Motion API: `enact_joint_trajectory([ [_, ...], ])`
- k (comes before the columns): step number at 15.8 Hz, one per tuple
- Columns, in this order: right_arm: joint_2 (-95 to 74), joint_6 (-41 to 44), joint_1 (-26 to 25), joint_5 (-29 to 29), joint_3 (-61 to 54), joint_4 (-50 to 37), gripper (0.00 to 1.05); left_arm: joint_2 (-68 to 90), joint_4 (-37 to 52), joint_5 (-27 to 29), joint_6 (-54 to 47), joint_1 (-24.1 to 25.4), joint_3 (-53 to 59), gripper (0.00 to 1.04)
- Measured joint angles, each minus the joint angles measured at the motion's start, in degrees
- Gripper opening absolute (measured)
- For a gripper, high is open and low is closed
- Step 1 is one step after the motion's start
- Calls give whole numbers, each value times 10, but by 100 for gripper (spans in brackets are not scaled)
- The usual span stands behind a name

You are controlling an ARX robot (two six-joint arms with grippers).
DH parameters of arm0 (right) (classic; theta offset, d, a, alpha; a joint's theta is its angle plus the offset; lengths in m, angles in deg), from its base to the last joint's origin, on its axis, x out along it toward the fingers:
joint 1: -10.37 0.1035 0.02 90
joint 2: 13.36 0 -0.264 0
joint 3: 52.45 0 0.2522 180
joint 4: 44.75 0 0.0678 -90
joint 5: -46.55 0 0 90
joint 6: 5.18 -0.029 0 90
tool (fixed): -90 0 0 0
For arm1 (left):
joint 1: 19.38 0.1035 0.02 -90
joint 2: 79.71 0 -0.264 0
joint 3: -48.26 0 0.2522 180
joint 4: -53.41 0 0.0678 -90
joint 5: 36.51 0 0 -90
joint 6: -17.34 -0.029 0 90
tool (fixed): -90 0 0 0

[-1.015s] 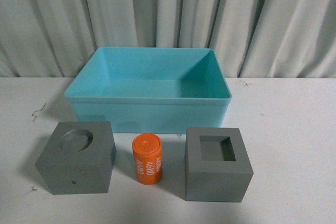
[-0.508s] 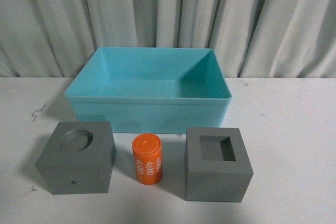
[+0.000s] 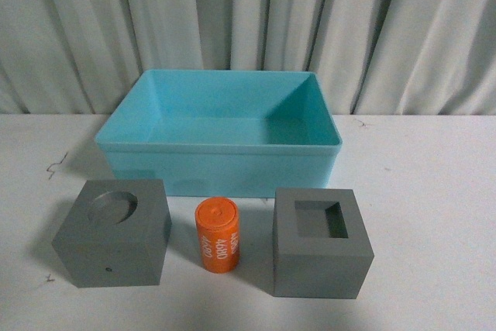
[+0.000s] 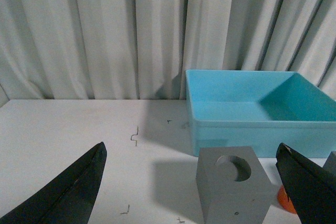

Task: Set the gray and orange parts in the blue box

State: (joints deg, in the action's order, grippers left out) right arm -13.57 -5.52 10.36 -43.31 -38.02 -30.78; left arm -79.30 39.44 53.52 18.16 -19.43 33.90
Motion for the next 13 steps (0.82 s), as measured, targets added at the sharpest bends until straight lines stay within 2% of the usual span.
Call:
enact_joint_trajectory([
  [13,0,0,0,0,0,0,98,0,0,0,0,0,0,98],
])
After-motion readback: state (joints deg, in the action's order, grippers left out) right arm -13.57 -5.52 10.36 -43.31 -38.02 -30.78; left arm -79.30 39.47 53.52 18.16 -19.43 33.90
